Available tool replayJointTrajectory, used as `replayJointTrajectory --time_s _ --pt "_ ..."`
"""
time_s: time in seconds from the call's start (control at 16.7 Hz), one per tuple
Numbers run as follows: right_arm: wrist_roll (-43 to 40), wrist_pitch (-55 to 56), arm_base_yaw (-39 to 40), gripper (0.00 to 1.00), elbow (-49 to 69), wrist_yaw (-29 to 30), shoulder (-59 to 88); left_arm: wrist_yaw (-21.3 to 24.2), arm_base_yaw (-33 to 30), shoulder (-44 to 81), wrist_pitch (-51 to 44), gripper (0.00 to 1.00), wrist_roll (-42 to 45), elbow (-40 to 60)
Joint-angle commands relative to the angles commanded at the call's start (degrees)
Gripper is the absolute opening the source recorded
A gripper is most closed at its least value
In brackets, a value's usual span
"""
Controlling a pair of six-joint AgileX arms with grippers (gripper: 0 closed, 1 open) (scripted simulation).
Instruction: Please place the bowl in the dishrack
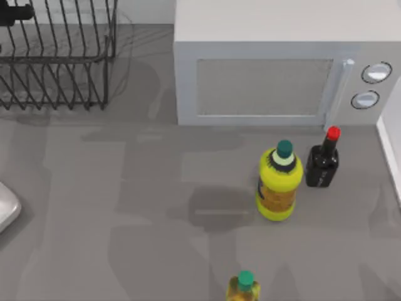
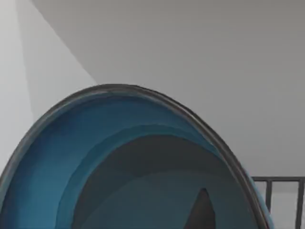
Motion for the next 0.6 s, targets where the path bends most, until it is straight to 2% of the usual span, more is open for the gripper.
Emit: replayJointTrajectory --time_s 0.24,0.6 --pt "0.0 0.0 0.0 1.0 0.0 0.0 0.0 0.0 0.0 0.0 0.0 0.98 0.0 0.0" --pt "0.0 0.0 0.0 1.0 0.0 0.0 0.0 0.0 0.0 0.0 0.0 1.0 0.0 0.0"
